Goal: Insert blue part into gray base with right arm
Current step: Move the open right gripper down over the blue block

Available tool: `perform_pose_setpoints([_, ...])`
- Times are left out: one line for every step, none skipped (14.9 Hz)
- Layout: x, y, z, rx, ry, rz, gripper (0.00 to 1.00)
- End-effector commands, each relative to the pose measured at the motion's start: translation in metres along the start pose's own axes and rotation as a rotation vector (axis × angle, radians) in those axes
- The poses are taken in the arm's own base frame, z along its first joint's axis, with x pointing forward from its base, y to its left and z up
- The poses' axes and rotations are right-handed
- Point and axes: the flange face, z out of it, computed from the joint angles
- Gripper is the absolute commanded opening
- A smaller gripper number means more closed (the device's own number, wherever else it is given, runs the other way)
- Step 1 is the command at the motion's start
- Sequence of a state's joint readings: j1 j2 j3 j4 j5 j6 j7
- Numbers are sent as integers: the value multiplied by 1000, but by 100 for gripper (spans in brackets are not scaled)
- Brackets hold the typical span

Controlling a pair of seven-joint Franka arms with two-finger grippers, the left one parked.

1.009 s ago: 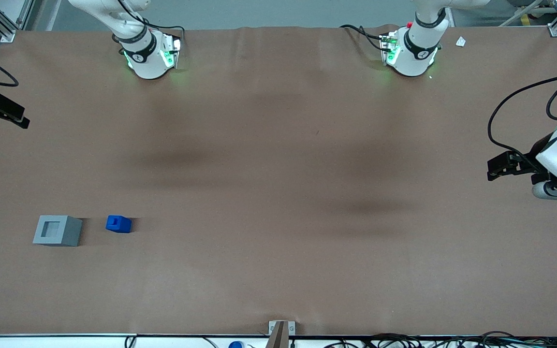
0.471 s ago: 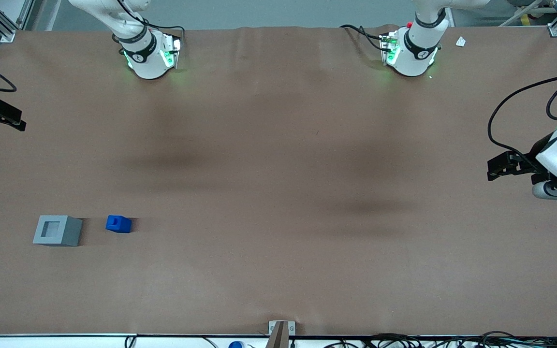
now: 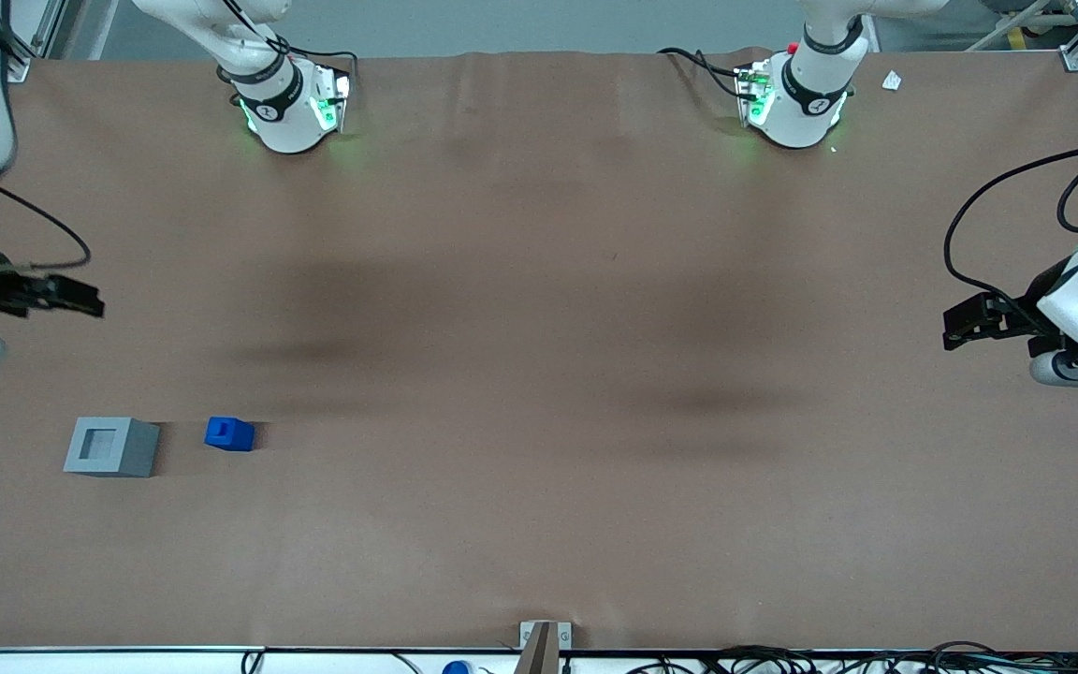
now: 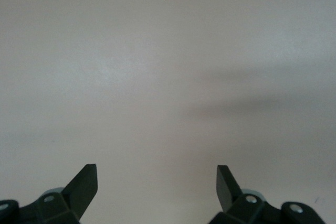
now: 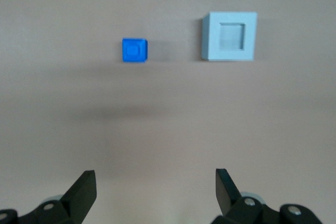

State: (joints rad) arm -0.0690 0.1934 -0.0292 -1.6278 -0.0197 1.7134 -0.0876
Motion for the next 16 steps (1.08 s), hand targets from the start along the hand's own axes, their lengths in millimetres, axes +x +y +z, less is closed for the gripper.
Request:
perform_pose_setpoints([18,-5,50,22,42,0,100])
perform_pose_setpoints([28,-7,68,34,49,3,100])
perform_pose_setpoints([37,-9,82,48,57,8,100])
perform_pose_setpoints([44,-10,94,57,71,13,100])
perform_pose_setpoints([52,-14,109,55,79,8,100])
perform_pose_setpoints([59,-22,122,54,89,-4,100])
perform_pose_setpoints([65,-30,133,50,104,-6,100])
perform_pose_setpoints([70,-33,145,49,105,4,100])
perform_pose_setpoints([74,-40,157,48,107,-5,100])
perform_pose_setpoints([78,-48,165,45,114,-15,100])
perform_pose_setpoints([81,-49,175,44,122,-16,100])
perform_pose_setpoints([85,-49,188,45,123,-12,100])
perform_pose_setpoints([88,-49,200,44,128,-4,100])
perform_pose_setpoints([91,-49,213,44,121,15,100])
perform_pose_setpoints([93,-52,225,44,113,24,100])
perform_pose_setpoints([95,-55,236,43,110,23,100])
